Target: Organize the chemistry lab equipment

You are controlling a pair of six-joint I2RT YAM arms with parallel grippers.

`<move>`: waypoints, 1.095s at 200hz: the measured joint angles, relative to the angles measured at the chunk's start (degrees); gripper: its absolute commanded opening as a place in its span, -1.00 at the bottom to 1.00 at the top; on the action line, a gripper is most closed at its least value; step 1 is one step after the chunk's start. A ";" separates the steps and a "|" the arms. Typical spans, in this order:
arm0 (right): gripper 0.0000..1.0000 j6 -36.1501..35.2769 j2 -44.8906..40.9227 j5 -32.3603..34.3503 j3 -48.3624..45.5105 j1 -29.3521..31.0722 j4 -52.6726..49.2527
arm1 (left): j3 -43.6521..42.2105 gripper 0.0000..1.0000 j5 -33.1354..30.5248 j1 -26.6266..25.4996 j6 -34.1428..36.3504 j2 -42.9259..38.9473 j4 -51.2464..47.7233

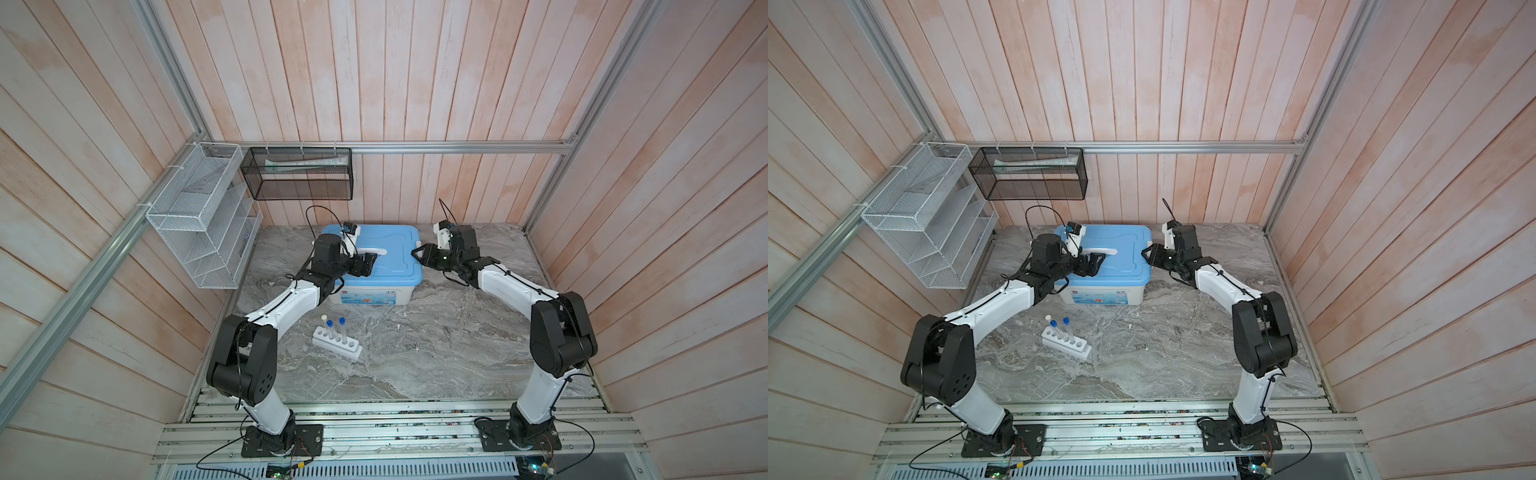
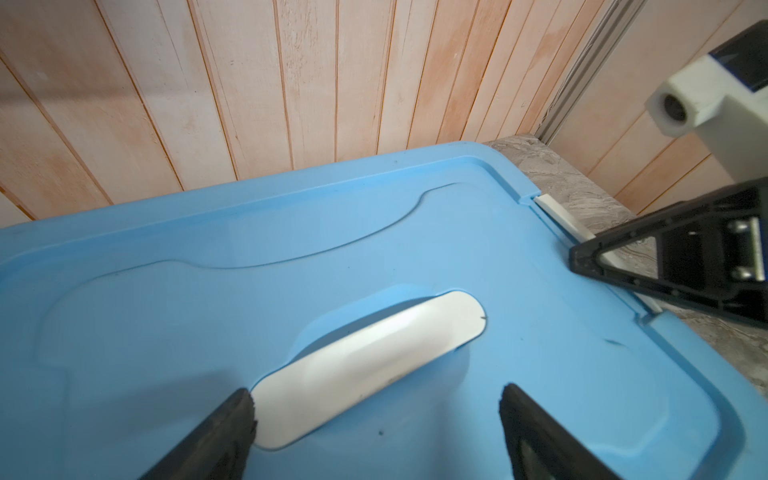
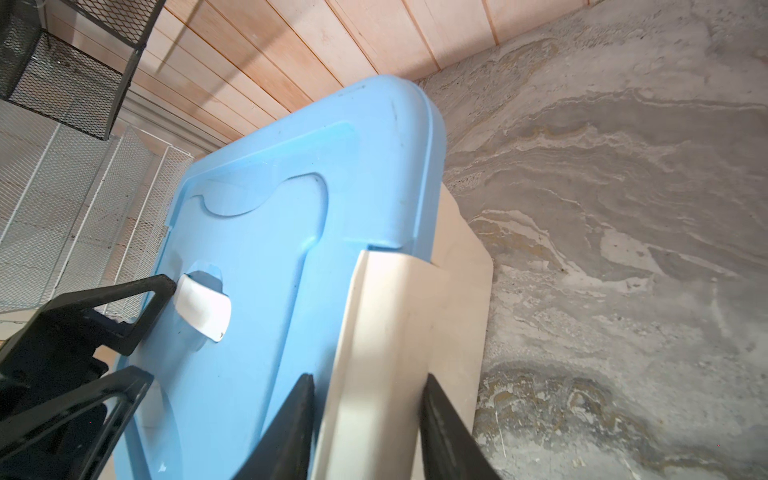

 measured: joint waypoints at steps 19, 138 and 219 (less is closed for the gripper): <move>-0.25 -0.07 0.20 0.98 0.61 0.31 -0.74 | -0.13 0.87 0.02 0.00 -0.02 -0.20 -0.04; -0.40 -2.62 2.14 12.02 7.48 3.45 -8.85 | -0.46 0.87 -0.02 0.02 -0.02 -0.42 -0.02; -0.44 -7.67 4.00 20.31 12.83 5.73 -13.53 | -0.74 0.87 0.24 0.02 -0.04 -0.59 0.39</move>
